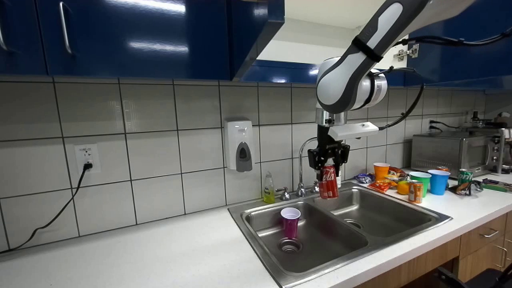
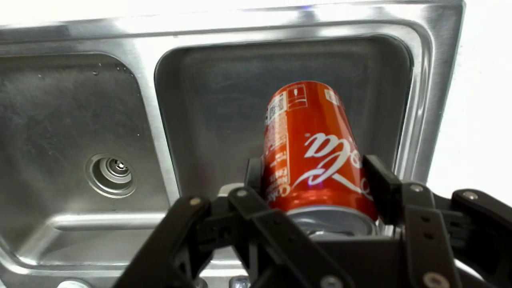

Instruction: Put the Coca Cola can inside the open cabinet

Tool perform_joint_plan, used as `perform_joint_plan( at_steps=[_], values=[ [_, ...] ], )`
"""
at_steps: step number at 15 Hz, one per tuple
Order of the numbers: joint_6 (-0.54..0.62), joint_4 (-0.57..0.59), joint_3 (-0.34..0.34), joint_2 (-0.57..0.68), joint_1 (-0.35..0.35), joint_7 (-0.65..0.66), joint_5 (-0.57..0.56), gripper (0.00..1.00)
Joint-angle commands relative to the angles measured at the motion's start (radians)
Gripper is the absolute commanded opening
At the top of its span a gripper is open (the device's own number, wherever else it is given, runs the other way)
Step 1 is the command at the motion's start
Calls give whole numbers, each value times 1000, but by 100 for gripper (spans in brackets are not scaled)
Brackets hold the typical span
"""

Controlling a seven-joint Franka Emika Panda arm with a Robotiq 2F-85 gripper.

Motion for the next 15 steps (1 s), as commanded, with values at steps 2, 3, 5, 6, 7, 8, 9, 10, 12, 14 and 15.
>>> perform_joint_plan(
  at_steps=[2,3,5,6,7,8,9,10,12,14,15],
  values=[
    [-72,-41,45,-121,-32,18,6,39],
    [-85,-47,48,-139,-31,19,10,39],
    [-114,-56,57,-175,-31,24,11,39],
    [-130,-60,61,-196,-30,25,13,39],
    [-147,-62,65,-214,-30,28,14,39],
    [-162,-64,69,-233,-30,30,16,39],
    [-179,-64,71,-251,-30,30,17,39],
    [-196,-63,72,-268,-31,30,19,39],
    [-230,-59,75,-305,-31,30,24,39],
    [-258,-53,78,-339,-32,34,23,39],
    [-272,-49,80,-355,-32,37,24,39]
  ],
)
